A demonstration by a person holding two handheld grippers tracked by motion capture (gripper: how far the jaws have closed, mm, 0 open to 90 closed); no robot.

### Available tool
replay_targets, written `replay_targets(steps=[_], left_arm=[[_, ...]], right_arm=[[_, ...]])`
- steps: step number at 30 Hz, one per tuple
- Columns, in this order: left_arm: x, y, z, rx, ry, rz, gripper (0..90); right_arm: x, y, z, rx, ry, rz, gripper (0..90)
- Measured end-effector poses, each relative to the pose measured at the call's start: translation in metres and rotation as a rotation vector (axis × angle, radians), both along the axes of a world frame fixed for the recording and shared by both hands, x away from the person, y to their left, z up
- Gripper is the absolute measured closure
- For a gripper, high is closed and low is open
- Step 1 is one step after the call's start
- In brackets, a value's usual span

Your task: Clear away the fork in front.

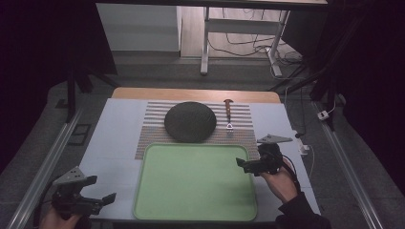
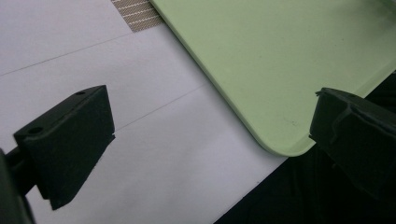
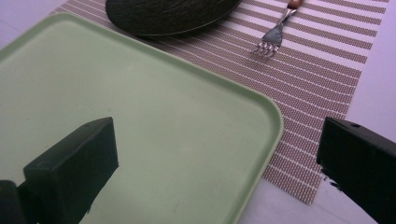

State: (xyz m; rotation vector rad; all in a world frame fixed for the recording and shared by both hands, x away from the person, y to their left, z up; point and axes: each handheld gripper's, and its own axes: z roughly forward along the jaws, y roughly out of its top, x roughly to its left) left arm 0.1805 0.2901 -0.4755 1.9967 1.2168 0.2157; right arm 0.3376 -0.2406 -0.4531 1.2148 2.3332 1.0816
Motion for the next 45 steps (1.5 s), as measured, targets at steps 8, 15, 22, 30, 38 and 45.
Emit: replay_targets(steps=[8,15,22,30,38,45], left_arm=[[0.0,0.0,0.0,-0.001,0.003,-0.002,0.0],[0.001,0.0,0.0,-0.001,0.005,-0.002,0.0],[0.001,0.0,0.0,0.001,0.007,-0.003,0.0],[0.001,0.0,0.0,0.003,0.01,-0.006,0.0],[0.001,0.0,0.0,0.004,0.012,-0.005,0.0],[0.002,0.0,0.0,0.003,0.013,-0.003,0.0]], right_arm=[[0.027,0.01,-0.005,-0.062,-0.004,-0.019,0.0],[0.054,0.013,-0.012,-0.145,-0.001,-0.023,0.0],[0.077,0.024,-0.02,-0.228,-0.018,-0.021,0.0],[0.098,0.031,-0.03,-0.311,-0.036,-0.034,0.0],[0.111,0.048,-0.039,-0.458,-0.097,0.008,2.1],[0.116,0.067,-0.049,-0.651,-0.199,0.12,18.8]])
